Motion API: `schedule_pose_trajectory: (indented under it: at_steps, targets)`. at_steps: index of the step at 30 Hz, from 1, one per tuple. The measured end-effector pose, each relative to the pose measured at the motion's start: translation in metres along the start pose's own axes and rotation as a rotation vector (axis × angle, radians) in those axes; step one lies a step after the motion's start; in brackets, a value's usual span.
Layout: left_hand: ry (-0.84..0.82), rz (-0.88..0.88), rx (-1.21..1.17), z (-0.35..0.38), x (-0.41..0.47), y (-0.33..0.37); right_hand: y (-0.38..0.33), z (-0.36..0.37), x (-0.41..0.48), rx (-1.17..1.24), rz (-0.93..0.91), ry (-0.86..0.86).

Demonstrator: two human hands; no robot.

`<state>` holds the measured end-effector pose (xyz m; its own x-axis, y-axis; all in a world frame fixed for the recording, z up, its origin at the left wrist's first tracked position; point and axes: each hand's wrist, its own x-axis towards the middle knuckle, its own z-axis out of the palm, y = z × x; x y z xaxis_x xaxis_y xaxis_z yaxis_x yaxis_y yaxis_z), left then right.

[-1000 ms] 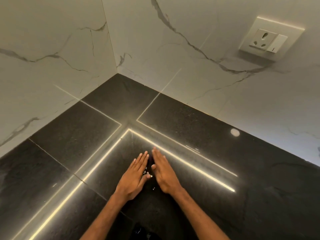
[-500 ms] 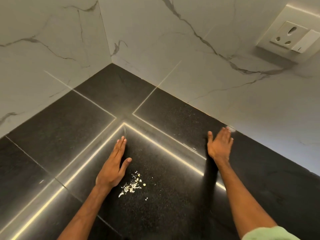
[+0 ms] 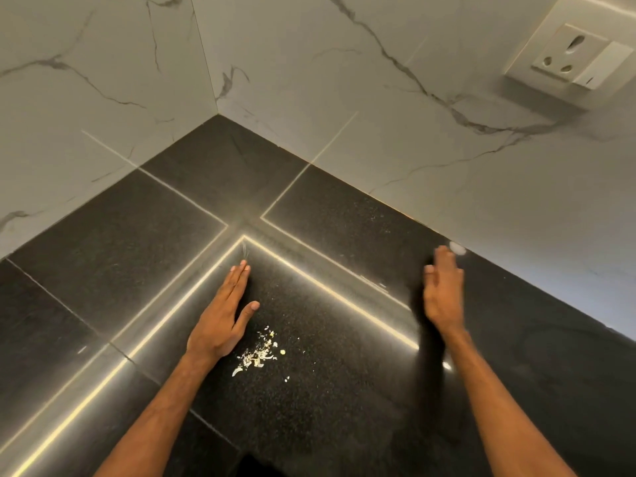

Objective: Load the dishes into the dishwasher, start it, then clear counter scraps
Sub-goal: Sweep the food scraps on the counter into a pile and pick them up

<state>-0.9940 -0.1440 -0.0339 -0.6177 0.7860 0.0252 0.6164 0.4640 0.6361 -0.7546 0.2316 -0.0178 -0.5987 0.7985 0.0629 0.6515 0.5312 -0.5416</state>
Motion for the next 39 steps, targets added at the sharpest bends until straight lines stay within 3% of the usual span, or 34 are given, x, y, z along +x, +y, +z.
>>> schedule_pose_trajectory:
  at_steps: [3, 7, 10, 14, 19, 22, 26, 31, 34, 36, 38, 39]
  targets:
    - [-0.007, -0.002, 0.013, 0.001, -0.001, -0.001, 0.057, -0.028, 0.013, -0.133, 0.397, 0.065]
    - [-0.027, -0.002, 0.051, 0.003, -0.001, -0.001, 0.071, -0.027, 0.024, -0.262, 0.442, -0.042]
    - [-0.04, -0.015, 0.06, 0.003, -0.001, -0.002, 0.049, -0.014, 0.028, -0.313, 0.282, -0.082]
    - [-0.037, -0.023, 0.05, 0.0, -0.001, 0.002, -0.004, 0.022, 0.016, -0.392, -0.079, -0.218]
    - [-0.047, 0.021, 0.056, -0.003, -0.005, 0.007, -0.114, 0.08, -0.033, -0.282, -0.56, -0.473]
    - [0.014, 0.02, -0.099, -0.006, -0.014, 0.01, -0.165, 0.112, -0.071, -0.222, -0.854, -0.65]
    - [0.174, -0.063, -0.394, -0.007, -0.039, 0.014, -0.18, 0.121, -0.084, -0.168, -0.903, -0.709]
    - [0.225, -0.062, -0.582, 0.016, -0.078, 0.036, -0.186, 0.122, -0.132, -0.193, -0.98, -0.732]
    - [0.285, -0.098, -0.688, 0.03, -0.099, 0.054, -0.186, 0.117, -0.161, 0.005, -0.91, -0.781]
    - [0.314, -0.132, -0.745, 0.034, -0.107, 0.061, -0.18, 0.111, -0.171, 0.339, -0.68, -0.746]
    - [0.353, -0.192, -0.775, 0.031, -0.108, 0.064, -0.17, 0.107, -0.175, 0.542, -0.39, -0.52]
    - [0.37, -0.229, -0.79, 0.029, -0.108, 0.066, -0.165, 0.107, -0.177, 0.527, -0.276, -0.404]
